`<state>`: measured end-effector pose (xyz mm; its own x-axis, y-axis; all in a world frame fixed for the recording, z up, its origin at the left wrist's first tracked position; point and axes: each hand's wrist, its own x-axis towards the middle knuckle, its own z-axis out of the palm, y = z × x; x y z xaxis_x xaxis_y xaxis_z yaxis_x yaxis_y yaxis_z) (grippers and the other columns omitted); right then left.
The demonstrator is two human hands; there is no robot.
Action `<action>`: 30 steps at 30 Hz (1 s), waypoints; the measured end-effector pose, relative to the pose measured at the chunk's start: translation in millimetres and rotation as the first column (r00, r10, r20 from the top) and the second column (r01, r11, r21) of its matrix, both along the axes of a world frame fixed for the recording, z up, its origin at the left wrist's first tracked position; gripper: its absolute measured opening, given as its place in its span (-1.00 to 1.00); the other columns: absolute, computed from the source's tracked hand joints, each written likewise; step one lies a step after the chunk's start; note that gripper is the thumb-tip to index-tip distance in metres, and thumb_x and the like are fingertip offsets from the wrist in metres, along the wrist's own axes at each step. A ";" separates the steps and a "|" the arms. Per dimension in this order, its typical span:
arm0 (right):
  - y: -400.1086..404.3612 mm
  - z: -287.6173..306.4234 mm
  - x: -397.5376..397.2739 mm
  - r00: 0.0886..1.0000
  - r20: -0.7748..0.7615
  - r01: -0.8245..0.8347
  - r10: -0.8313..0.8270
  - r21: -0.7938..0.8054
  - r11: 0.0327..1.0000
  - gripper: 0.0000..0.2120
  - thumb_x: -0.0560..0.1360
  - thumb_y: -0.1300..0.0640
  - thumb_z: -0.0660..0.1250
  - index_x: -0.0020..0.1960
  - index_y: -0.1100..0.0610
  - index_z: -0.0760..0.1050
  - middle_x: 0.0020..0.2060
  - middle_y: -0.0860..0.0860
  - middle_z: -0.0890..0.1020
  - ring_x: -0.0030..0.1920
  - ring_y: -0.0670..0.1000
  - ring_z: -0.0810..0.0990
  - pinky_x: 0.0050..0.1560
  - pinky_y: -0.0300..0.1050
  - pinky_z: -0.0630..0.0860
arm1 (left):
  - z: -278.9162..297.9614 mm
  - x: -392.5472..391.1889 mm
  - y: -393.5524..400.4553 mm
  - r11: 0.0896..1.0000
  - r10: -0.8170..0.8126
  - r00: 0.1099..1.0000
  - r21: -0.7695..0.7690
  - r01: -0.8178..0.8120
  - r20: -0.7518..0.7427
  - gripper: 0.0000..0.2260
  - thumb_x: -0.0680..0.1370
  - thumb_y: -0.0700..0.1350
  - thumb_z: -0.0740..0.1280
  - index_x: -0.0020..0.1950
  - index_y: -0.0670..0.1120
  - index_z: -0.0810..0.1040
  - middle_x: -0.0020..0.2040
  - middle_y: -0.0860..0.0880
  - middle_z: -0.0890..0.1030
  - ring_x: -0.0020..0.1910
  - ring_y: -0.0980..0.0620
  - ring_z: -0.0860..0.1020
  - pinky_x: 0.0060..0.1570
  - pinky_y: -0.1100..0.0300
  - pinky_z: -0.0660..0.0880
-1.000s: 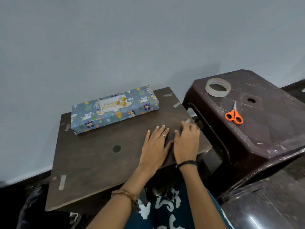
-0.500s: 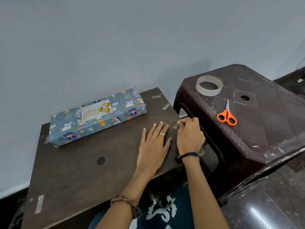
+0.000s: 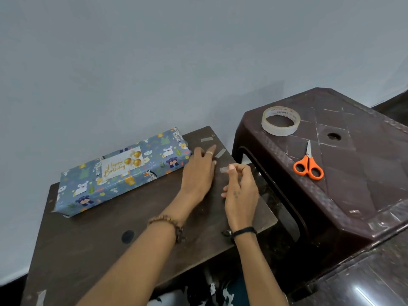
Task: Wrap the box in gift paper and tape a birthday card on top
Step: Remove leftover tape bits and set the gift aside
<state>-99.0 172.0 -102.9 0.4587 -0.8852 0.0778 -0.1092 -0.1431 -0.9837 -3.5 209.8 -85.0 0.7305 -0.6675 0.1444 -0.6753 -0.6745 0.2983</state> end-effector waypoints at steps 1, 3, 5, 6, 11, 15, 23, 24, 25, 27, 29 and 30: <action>-1.9 -0.1 0.7 1.000 0.010 0.009 -0.009 0.003 1.000 -0.86 0.58 -0.03 0.14 -0.15 -0.18 0.37 -0.21 -0.03 0.56 -0.30 -0.06 0.56 -0.24 0.11 0.57 | 4.6 8.7 -7.7 1.000 -0.014 1.000 0.017 0.015 -0.027 -0.58 0.63 -0.11 0.14 0.49 0.01 0.18 0.26 -0.15 0.35 0.07 -0.10 0.51 0.06 0.04 0.49; -4.8 -0.5 2.8 0.999 0.025 0.029 -0.029 0.011 1.000 -0.86 0.58 -0.04 0.14 -0.15 -0.17 0.38 -0.20 -0.06 0.55 -0.31 -0.06 0.56 -0.27 0.12 0.57 | 12.5 20.3 -21.8 0.995 -0.048 0.998 0.083 0.051 -0.035 -0.56 0.62 -0.12 0.15 0.49 0.09 0.17 0.28 -0.15 0.34 0.08 -0.14 0.53 0.07 0.01 0.51; -6.3 -2.1 4.9 0.998 0.033 0.045 -0.045 0.012 0.999 -0.86 0.58 -0.05 0.13 -0.14 -0.17 0.40 -0.19 -0.10 0.54 -0.28 -0.02 0.56 -0.27 0.13 0.56 | 17.1 26.5 -30.4 0.986 -0.081 0.997 0.144 0.079 0.005 -0.61 0.62 -0.11 0.16 0.43 0.13 0.28 0.25 -0.13 0.38 0.10 -0.16 0.53 0.08 -0.01 0.50; -6.8 -2.1 5.8 0.998 0.031 0.047 -0.047 0.018 0.999 -0.85 0.58 -0.05 0.13 -0.13 -0.16 0.41 -0.19 -0.11 0.53 -0.29 -0.02 0.56 -0.29 0.13 0.56 | 18.2 28.3 -32.0 0.985 -0.089 0.996 0.150 0.085 0.017 -0.66 0.61 -0.11 0.17 0.38 0.12 0.37 0.21 -0.12 0.41 0.10 -0.15 0.53 0.08 -0.01 0.49; -9.2 -0.9 9.4 0.998 0.003 0.067 -0.067 0.001 0.998 -0.83 0.58 -0.02 0.15 -0.17 -0.23 0.36 -0.20 -0.14 0.52 -0.30 -0.04 0.57 -0.32 0.10 0.57 | 22.0 33.3 -29.9 0.985 -0.165 0.978 0.061 0.159 0.127 -0.79 0.59 -0.08 0.21 0.13 0.04 0.60 0.04 -0.02 0.56 0.03 -0.03 0.54 -0.09 0.11 0.45; -9.5 -4.4 8.7 0.997 0.003 0.074 -0.074 0.004 0.997 -0.84 0.56 -0.06 0.15 -0.19 -0.24 0.36 -0.21 -0.13 0.53 -0.30 -0.03 0.57 -0.32 0.09 0.57 | 28.1 35.9 -36.5 0.975 -0.202 0.958 0.134 0.177 0.205 -0.84 0.56 -0.09 0.23 -0.02 0.01 0.60 -0.01 0.02 0.58 -0.06 -0.03 0.56 -0.25 0.18 0.27; -10.4 -2.8 7.6 0.997 -0.002 0.074 -0.074 0.016 0.997 -0.88 0.56 -0.02 0.20 -0.10 -0.05 0.48 -0.16 -0.14 0.50 -0.36 -0.15 0.56 -0.28 0.09 0.58 | 17.3 14.4 8.4 0.994 -0.085 0.986 -0.055 0.094 0.146 -0.87 0.63 -0.08 0.11 0.04 -0.07 0.42 0.04 0.00 0.49 -0.20 -0.08 0.55 -0.23 0.01 0.47; -10.8 -3.4 7.9 0.997 -0.022 0.076 -0.076 0.001 0.997 -0.88 0.56 -0.03 0.20 -0.11 -0.07 0.47 -0.15 -0.15 0.50 -0.35 -0.13 0.57 -0.26 0.09 0.58 | 13.8 7.6 19.6 0.992 -0.026 0.994 -0.121 0.039 0.108 -0.88 0.63 -0.06 0.11 0.02 -0.04 0.41 0.01 0.03 0.51 -0.19 -0.06 0.55 -0.20 0.00 0.48; -10.9 -4.0 9.0 0.996 -0.044 0.076 -0.077 -0.017 0.997 -0.89 0.54 -0.05 0.20 -0.11 -0.09 0.47 -0.13 -0.16 0.50 -0.33 -0.11 0.58 -0.22 0.09 0.58 | 10.2 1.2 29.0 0.984 0.031 0.998 -0.177 -0.020 0.055 -0.90 0.62 -0.05 0.12 0.02 -0.01 0.40 -0.03 0.06 0.53 -0.17 -0.01 0.55 -0.18 0.04 0.48; -9.7 -3.6 15.0 0.994 -0.093 0.049 -0.054 -0.052 0.997 -0.91 0.52 -0.06 0.23 -0.05 -0.12 0.49 -0.05 -0.18 0.52 -0.23 -0.08 0.60 -0.14 0.07 0.57 | 3.0 -5.0 41.1 0.958 0.121 0.991 -0.254 -0.132 -0.060 -0.89 0.62 -0.04 0.15 0.10 0.02 0.41 -0.01 0.10 0.55 -0.07 0.08 0.55 -0.14 0.15 0.43; -7.7 -3.5 27.3 0.990 -0.138 -0.019 0.006 -0.091 0.996 -0.87 0.51 -0.03 0.25 0.05 -0.12 0.50 0.03 -0.19 0.52 -0.14 -0.04 0.62 -0.06 0.04 0.56 | -2.8 -2.9 44.7 0.934 0.162 0.978 -0.298 -0.196 -0.134 -0.81 0.61 -0.05 0.17 0.22 0.00 0.39 0.03 0.09 0.56 0.01 0.08 0.54 -0.10 0.19 0.40; -7.7 -4.0 35.3 0.988 -0.152 -0.056 0.038 -0.116 0.992 -0.83 0.51 -0.01 0.25 0.09 -0.11 0.50 0.06 -0.18 0.52 -0.12 -0.02 0.63 -0.04 0.03 0.55 | -4.8 -0.9 45.0 0.927 0.163 0.975 -0.314 -0.203 -0.148 -0.78 0.61 -0.07 0.18 0.25 -0.02 0.38 0.05 0.08 0.56 0.03 0.06 0.54 -0.08 0.17 0.40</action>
<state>-63.6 164.4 -106.9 0.5142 -0.8506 0.1099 -0.2433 -0.2676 -0.9323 -4.4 254.8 -89.8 0.8603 -0.4513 0.2373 -0.4964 -0.6352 0.5917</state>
